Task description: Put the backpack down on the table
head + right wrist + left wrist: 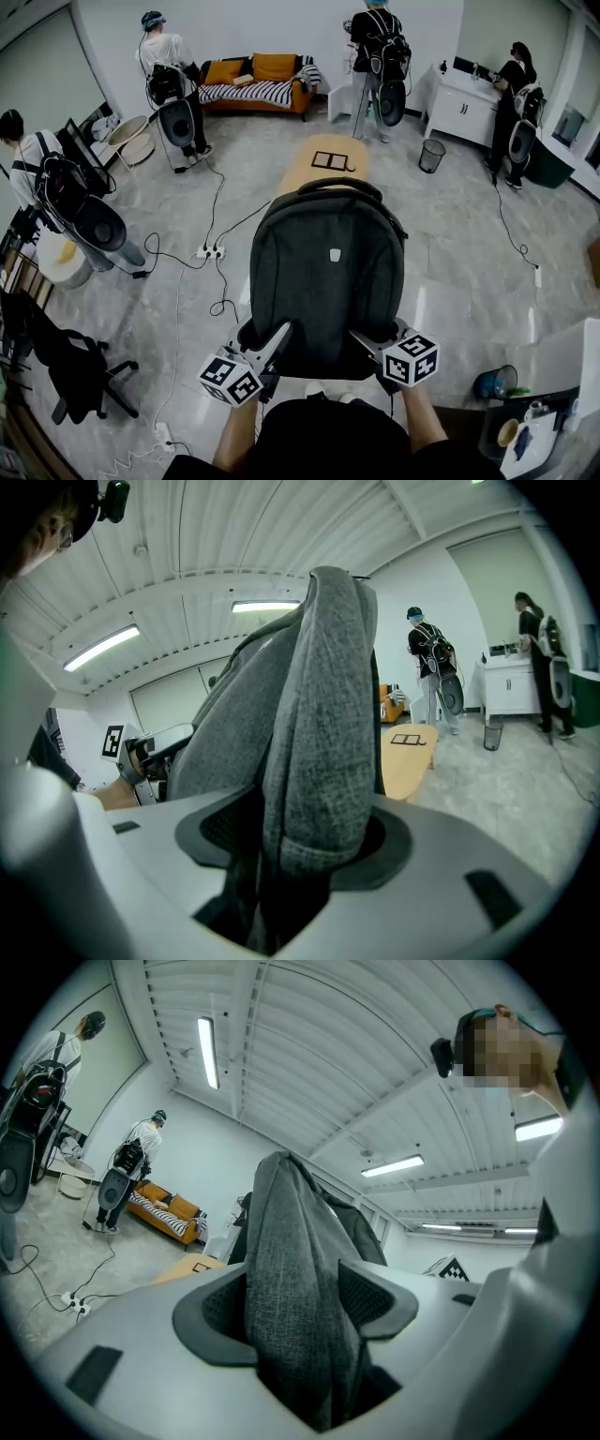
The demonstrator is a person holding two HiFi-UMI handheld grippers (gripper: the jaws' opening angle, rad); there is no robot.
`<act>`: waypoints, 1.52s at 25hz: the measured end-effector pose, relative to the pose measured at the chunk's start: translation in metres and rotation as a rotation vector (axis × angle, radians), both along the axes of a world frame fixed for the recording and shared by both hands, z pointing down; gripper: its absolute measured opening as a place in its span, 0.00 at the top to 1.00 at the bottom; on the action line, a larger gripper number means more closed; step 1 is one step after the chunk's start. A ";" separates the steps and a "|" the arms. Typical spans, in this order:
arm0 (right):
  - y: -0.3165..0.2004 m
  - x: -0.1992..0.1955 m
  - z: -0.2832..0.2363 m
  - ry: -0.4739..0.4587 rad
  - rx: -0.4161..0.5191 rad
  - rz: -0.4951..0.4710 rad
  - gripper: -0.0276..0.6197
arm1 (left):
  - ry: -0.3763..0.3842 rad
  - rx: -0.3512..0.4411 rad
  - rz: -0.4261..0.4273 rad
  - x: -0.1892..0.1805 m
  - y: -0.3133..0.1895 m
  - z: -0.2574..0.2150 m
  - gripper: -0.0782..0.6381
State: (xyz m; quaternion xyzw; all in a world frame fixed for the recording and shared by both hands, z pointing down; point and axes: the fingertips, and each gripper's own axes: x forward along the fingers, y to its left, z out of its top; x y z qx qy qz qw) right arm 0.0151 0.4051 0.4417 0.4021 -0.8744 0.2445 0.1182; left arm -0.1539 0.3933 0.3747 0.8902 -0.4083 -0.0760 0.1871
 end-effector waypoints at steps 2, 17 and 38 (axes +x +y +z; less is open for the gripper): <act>-0.004 0.000 0.002 0.000 0.001 0.002 0.59 | -0.001 0.002 0.002 0.000 -0.004 0.001 0.50; -0.027 0.012 0.003 -0.007 -0.012 0.047 0.59 | -0.009 -0.009 0.049 0.013 -0.036 0.001 0.50; -0.126 0.049 -0.001 -0.032 -0.028 -0.024 0.59 | -0.031 -0.014 -0.020 0.051 -0.123 -0.009 0.51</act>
